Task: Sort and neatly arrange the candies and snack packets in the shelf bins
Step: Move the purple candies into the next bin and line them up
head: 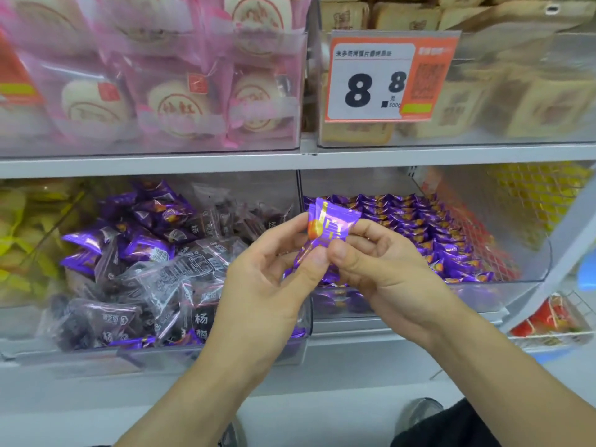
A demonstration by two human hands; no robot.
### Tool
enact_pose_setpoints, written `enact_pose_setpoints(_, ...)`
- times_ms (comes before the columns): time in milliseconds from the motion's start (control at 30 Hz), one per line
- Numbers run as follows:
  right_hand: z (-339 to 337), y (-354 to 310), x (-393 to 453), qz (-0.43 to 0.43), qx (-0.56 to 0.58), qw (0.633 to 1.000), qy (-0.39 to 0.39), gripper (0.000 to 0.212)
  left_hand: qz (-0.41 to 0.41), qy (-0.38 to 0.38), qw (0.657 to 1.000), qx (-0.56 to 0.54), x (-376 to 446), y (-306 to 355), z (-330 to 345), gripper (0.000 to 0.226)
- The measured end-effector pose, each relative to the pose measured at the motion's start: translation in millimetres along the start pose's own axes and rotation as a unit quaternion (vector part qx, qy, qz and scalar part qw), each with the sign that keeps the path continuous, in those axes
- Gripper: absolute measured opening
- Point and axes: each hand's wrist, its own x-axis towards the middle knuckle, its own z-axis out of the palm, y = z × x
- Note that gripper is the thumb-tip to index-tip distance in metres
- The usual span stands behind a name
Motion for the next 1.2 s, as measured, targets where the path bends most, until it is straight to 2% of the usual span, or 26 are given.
enact_pose_setpoints(67,-2.0,-2.9,0.5,0.015,0.018,1.0,-0.016,0.085,-0.013,-0.034,0.999,0.014,0.7,2.2,-6.0,0.05)
enact_pose_setpoints(133,-5.5,-5.8,0.6,0.021,0.015,0.999,-0.021,0.077,0.009,-0.046,0.995,0.086,0.9,2.7,-13.4,0.051)
enact_pose_setpoints(200,-10.1,-8.6,2.0,0.02,-0.008,1.0,-0.008,0.071,0.063,-0.032,0.958,0.278,2.2,-3.4,-22.9,0.058)
enact_pose_setpoints(267,-17.3,-11.8,8.1,-0.003,-0.112,0.993,0.043,0.056,0.066,-0.015,0.912,0.405,2.2,-12.4,-30.8,0.064)
enact_pose_setpoints(300,-23.0,-13.8,13.9,-0.021,-0.199,0.977,0.079,0.052,0.046,-0.016,0.908,0.417,2.1,-16.2,-33.6,0.064)
enact_pose_setpoints(367,-36.9,-19.1,33.7,-0.052,-0.378,0.916,0.121,0.043,0.006,-0.028,0.912,0.409,2.1,-20.0,-37.0,0.058)
enact_pose_setpoints(433,-49.7,-23.4,63.2,-0.066,-0.529,0.838,0.113,0.038,-0.009,-0.038,0.91,0.414,4.1,-19.8,-39.5,0.047)
enact_pose_setpoints(500,-59.0,-24.6,96.5,-0.065,-0.605,0.788,0.095,0.041,-0.013,-0.044,0.905,0.423,7.4,-18.7,-42.0,0.039)
enact_pose_setpoints(567,-63.9,-24.0,128.6,-0.045,-0.623,0.778,0.068,0.049,-0.016,-0.066,0.886,0.46,11.4,-19.3,-46.3,0.041)
enact_pose_setpoints(633,-64.3,-22.0,157.0,-0.029,-0.614,0.788,0.035,0.055,-0.021,-0.092,0.867,0.489,15.4,-19.6,-50.5,0.053)
enact_pose_setpoints(733,-64.3,-13.8,193.7,-0.033,-0.622,0.782,0.021,0.054,-0.034,-0.112,0.862,0.493,20.4,-19.4,-55.7,0.068)
enact_pose_setpoints(800,-64.4,-3.8,209.2,-0.046,-0.627,0.777,0.021,0.053,-0.036,-0.113,0.862,0.492,23.0,-20.0,-57.5,0.069)
enact_pose_setpoints(867,-64.8,5.5,217.2,-0.069,-0.643,0.763,0.02,0.049,-0.035,-0.115,0.863,0.491,25.5,-20.9,-57.9,0.068)
enact_pose_setpoints(967,-66.0,17.9,222.4,-0.092,-0.674,0.733,0.02,0.032,-0.041,-0.119,0.863,0.49,28.5,-22.2,-59.4,0.067)
enact_pose_setpoints(1033,-66.8,22.1,223.3,-0.108,-0.679,0.726,0.01,0.021,-0.043,-0.117,0.868,0.48,31.5,-23.2,-61.0,0.066)
enact_pose_setpoints(1067,-67.2,24.1,223.5,-0.119,-0.683,0.721,0.004,0.023,-0.042,-0.118,0.87,0.476,32.9,-23.6,-61.3,0.066)
enact_pose_setpoints(1100,-67.3,25.0,224.1,-0.129,-0.687,0.715,0.007,0.034,-0.042,-0.118,0.872,0.473,34.1,-24.2,-62.3,0.065)
enact_pose_setpoints(1167,-65.6,23.5,222.2,-0.13,-0.697,0.704,0.042,0.055,-0.052,-0.115,0.876,0.466,35.1,-25.2,-63.7,0.064)
enact_pose_setpoints(1200,-66.6,21.6,222.2,-0.133,-0.696,0.703,0.066,0.057,-0.057,-0.116,0.877,0.464,35.3,-25.5,-63.7,0.064)
